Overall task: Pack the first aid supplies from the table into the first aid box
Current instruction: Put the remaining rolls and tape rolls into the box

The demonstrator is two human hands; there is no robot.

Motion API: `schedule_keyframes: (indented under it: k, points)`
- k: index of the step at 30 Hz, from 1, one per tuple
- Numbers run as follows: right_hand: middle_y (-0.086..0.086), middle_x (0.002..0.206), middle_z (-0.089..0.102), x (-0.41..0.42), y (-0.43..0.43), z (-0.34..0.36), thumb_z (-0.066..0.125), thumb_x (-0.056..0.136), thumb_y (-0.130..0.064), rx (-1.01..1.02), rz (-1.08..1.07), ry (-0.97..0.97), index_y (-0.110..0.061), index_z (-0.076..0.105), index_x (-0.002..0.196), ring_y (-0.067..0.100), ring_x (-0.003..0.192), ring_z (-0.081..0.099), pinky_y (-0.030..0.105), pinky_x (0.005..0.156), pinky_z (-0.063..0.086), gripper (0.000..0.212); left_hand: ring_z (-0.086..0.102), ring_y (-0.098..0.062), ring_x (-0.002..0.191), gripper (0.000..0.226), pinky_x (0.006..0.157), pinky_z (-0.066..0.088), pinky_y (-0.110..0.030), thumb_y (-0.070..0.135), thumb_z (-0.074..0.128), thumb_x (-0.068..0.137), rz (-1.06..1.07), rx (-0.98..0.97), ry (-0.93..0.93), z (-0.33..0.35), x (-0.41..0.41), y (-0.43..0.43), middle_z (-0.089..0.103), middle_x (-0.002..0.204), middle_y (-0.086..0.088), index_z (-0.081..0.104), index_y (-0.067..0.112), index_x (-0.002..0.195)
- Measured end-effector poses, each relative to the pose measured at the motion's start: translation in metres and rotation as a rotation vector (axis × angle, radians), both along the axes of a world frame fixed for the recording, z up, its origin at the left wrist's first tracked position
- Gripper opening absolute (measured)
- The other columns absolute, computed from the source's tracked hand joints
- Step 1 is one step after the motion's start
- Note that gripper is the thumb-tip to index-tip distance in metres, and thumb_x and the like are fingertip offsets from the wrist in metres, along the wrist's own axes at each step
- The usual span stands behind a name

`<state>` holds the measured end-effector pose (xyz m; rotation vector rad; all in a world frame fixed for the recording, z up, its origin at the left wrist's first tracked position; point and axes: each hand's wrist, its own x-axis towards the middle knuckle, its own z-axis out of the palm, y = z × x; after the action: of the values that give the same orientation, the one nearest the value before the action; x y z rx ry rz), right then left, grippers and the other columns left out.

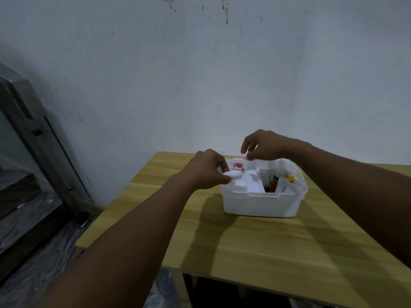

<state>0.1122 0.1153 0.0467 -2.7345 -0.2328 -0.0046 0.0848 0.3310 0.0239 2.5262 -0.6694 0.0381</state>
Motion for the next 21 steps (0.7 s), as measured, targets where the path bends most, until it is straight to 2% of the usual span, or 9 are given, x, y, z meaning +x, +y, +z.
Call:
schedule_keyframes:
  k: [2, 5, 8, 11, 13, 15, 18, 20, 21]
  points:
    - [0.002, 0.106, 0.073, -0.003, -0.013, 0.005, 0.073, 0.084, -0.020, 0.028, -0.031, -0.006, -0.019, 0.074, 0.103, 0.018, 0.096, 0.065, 0.026, 0.074, 0.046, 0.019, 0.063, -0.016, 0.087, 0.023, 0.067, 0.050, -0.026, 0.027, 0.083, 0.074, -0.035, 0.066, 0.011, -0.002, 0.000, -0.012, 0.069, 0.095, 0.000, 0.078, 0.017, 0.094]
    - [0.003, 0.103, 0.073, -0.009, -0.026, 0.006, 0.073, 0.084, -0.020, 0.056, -0.061, 0.005, -0.017, 0.075, 0.102, 0.018, 0.094, 0.067, 0.025, 0.071, 0.048, 0.018, 0.059, -0.016, 0.085, 0.027, 0.066, 0.044, -0.025, 0.027, 0.080, 0.078, -0.063, 0.182, 0.014, -0.007, 0.001, -0.027, 0.069, 0.099, -0.002, 0.077, 0.015, 0.101]
    - [0.003, 0.103, 0.072, -0.013, -0.033, 0.000, 0.072, 0.085, -0.020, 0.058, -0.070, 0.031, -0.018, 0.074, 0.102, 0.018, 0.089, 0.065, 0.027, 0.069, 0.052, 0.017, 0.063, -0.018, 0.084, 0.027, 0.068, 0.048, -0.027, 0.027, 0.079, 0.078, -0.040, 0.204, 0.012, -0.008, 0.002, -0.035, 0.073, 0.097, -0.005, 0.078, 0.011, 0.100]
    - [0.004, 0.101, 0.072, -0.015, -0.036, -0.003, 0.071, 0.086, -0.019, 0.068, -0.076, 0.059, -0.019, 0.073, 0.099, 0.023, 0.091, 0.068, 0.034, 0.074, 0.057, 0.013, 0.067, -0.023, 0.086, 0.033, 0.074, 0.057, -0.037, 0.036, 0.078, 0.077, -0.032, 0.258, 0.027, -0.007, 0.001, -0.037, 0.073, 0.091, -0.009, 0.078, 0.006, 0.090]
    - [0.003, 0.100, 0.072, -0.016, -0.037, -0.003, 0.071, 0.087, -0.018, 0.069, -0.075, 0.074, -0.019, 0.073, 0.099, 0.026, 0.094, 0.069, 0.036, 0.075, 0.058, 0.013, 0.068, -0.026, 0.085, 0.041, 0.076, 0.057, -0.042, 0.042, 0.076, 0.076, -0.016, 0.265, 0.025, -0.007, 0.003, -0.036, 0.072, 0.088, -0.013, 0.076, 0.002, 0.085]
    - [0.003, 0.100, 0.072, -0.016, -0.038, -0.002, 0.070, 0.087, -0.019, 0.072, -0.074, 0.080, -0.019, 0.072, 0.100, 0.027, 0.094, 0.069, 0.036, 0.074, 0.058, 0.013, 0.068, -0.027, 0.084, 0.040, 0.070, 0.057, -0.040, 0.040, 0.075, 0.075, 0.002, 0.264, 0.014, -0.008, 0.005, -0.035, 0.072, 0.087, -0.014, 0.074, 0.000, 0.079]
    - [0.005, 0.101, 0.071, -0.016, -0.037, 0.001, 0.070, 0.088, -0.019, 0.086, -0.071, 0.081, -0.017, 0.072, 0.103, 0.025, 0.088, 0.067, 0.036, 0.072, 0.058, 0.016, 0.067, -0.026, 0.088, 0.024, 0.063, 0.049, -0.032, 0.029, 0.074, 0.077, 0.003, 0.281, 0.027, -0.010, 0.004, -0.033, 0.070, 0.086, -0.012, 0.069, 0.007, 0.070]
    - [0.004, 0.101, 0.071, -0.015, -0.037, 0.001, 0.070, 0.088, -0.019, 0.083, -0.071, 0.077, -0.016, 0.072, 0.104, 0.025, 0.088, 0.067, 0.036, 0.073, 0.058, 0.017, 0.065, -0.025, 0.093, 0.017, 0.070, 0.051, -0.032, 0.026, 0.076, 0.077, -0.004, 0.242, 0.032, -0.010, 0.002, -0.032, 0.069, 0.095, -0.009, 0.070, 0.010, 0.081]
    - [0.004, 0.100, 0.072, -0.014, -0.036, 0.000, 0.070, 0.087, -0.019, 0.079, -0.070, 0.074, -0.017, 0.072, 0.104, 0.026, 0.090, 0.068, 0.037, 0.075, 0.059, 0.017, 0.062, -0.023, 0.095, 0.021, 0.074, 0.052, -0.032, 0.025, 0.077, 0.077, -0.009, 0.201, 0.035, -0.010, 0.002, -0.032, 0.067, 0.102, -0.006, 0.071, 0.011, 0.090]
